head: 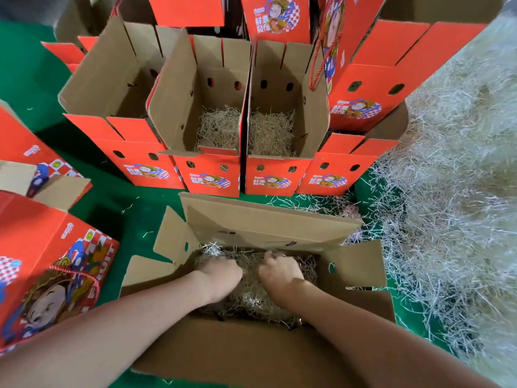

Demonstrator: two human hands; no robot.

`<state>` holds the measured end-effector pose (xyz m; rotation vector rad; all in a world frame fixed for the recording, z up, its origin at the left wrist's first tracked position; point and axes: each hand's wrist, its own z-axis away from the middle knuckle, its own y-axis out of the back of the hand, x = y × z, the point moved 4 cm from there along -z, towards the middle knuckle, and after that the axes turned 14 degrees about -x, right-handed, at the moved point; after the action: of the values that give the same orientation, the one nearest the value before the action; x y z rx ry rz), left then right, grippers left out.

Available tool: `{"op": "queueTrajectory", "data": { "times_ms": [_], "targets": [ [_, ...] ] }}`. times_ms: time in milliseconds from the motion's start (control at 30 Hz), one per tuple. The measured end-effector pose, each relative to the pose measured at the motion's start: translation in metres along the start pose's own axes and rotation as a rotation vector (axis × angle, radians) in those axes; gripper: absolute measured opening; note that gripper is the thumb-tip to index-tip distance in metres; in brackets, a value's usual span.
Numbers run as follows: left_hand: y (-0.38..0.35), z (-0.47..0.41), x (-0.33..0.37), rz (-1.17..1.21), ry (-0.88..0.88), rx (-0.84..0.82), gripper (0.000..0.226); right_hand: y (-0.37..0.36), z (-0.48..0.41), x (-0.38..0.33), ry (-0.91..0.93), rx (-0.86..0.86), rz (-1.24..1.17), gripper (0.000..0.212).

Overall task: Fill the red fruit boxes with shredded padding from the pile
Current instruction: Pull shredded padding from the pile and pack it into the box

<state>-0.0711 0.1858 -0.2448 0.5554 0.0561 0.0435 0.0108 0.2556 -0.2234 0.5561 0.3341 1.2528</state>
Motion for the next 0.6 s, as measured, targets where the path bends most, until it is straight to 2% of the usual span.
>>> {"op": "queueTrajectory", "data": {
  "times_ms": [67, 133, 200, 267, 400, 433, 467, 500, 600],
  "targets": [
    [-0.019, -0.005, -0.007, -0.062, 0.074, -0.229, 0.041, -0.013, 0.001, 0.001, 0.011, -0.138, 0.059, 0.029],
    [-0.04, -0.007, -0.015, -0.133, 0.077, -0.437, 0.047, -0.032, -0.002, 0.0, 0.134, -0.3, 0.084, 0.037],
    [-0.048, -0.008, -0.019, -0.117, 0.031, -0.491, 0.049, -0.041, -0.001, -0.002, 0.214, -0.349, -0.004, 0.043],
    [-0.038, -0.007, -0.016, -0.092, -0.007, -0.402, 0.043, -0.04, -0.002, -0.002, 0.218, -0.289, -0.043, 0.041],
    [0.002, -0.005, -0.005, -0.063, -0.092, 0.157, 0.029, -0.023, -0.003, -0.002, 0.118, -0.105, -0.01, 0.026],
    [0.005, -0.005, -0.003, -0.034, -0.128, 0.227, 0.03, -0.019, -0.001, -0.001, 0.093, -0.057, -0.011, 0.025],
    [0.003, -0.006, 0.0, -0.005, -0.158, 0.216, 0.03, -0.017, 0.0, -0.001, 0.09, -0.03, -0.006, 0.026],
    [-0.005, -0.009, 0.001, 0.035, -0.175, 0.128, 0.032, -0.018, 0.0, -0.003, 0.103, -0.038, 0.019, 0.028],
    [-0.036, -0.013, 0.002, 0.079, -0.096, -0.321, 0.043, -0.031, -0.002, -0.001, 0.073, -0.181, 0.196, 0.043]
  ]
}}
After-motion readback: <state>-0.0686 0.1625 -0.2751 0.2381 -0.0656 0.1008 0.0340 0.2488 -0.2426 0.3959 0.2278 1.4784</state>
